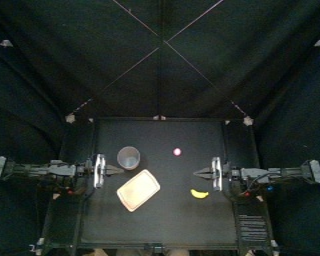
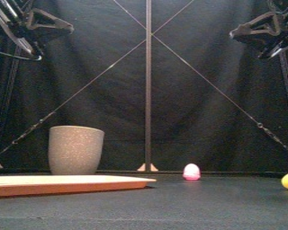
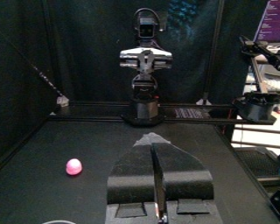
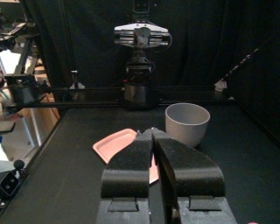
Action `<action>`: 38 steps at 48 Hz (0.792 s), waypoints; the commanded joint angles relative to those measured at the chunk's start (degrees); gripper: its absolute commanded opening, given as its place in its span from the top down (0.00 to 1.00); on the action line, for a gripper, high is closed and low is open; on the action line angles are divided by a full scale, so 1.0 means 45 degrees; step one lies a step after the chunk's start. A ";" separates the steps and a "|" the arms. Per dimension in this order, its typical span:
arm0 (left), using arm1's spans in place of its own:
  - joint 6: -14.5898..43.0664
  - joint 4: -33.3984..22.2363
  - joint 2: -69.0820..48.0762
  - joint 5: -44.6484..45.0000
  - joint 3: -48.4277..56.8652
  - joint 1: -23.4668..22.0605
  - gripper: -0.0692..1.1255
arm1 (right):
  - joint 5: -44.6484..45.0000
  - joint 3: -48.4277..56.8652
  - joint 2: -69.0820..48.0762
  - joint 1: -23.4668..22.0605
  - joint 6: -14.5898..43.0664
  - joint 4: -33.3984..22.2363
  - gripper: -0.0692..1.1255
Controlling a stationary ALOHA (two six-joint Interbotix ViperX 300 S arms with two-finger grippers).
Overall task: Pick the pink ball then place it on the pink plate
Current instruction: Pick the pink ball
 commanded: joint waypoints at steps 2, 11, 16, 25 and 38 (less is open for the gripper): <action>0.0078 -0.0020 0.0137 -0.0195 -0.0352 0.0352 0.87 | -0.0098 -0.0469 0.0488 -0.1152 -0.0020 -0.0078 0.91; 0.0078 0.0000 0.0137 -0.0215 -0.0332 0.0449 0.87 | -0.0098 -0.0840 0.2012 -0.3398 0.0059 -0.0098 0.90; 0.0078 -0.0020 0.0137 -0.0195 -0.0312 0.0449 0.87 | -0.0098 -0.1055 0.3242 -0.4766 0.0059 -0.0078 0.85; 0.0078 -0.0020 0.0137 -0.0215 -0.0215 0.0469 0.87 | -0.0156 -0.1230 0.5332 -0.6309 0.0078 -0.0059 0.60; 0.0078 -0.0020 0.0137 -0.0215 -0.0098 0.0566 0.87 | -0.0371 -0.1953 0.8594 -0.6777 0.0098 0.0645 0.13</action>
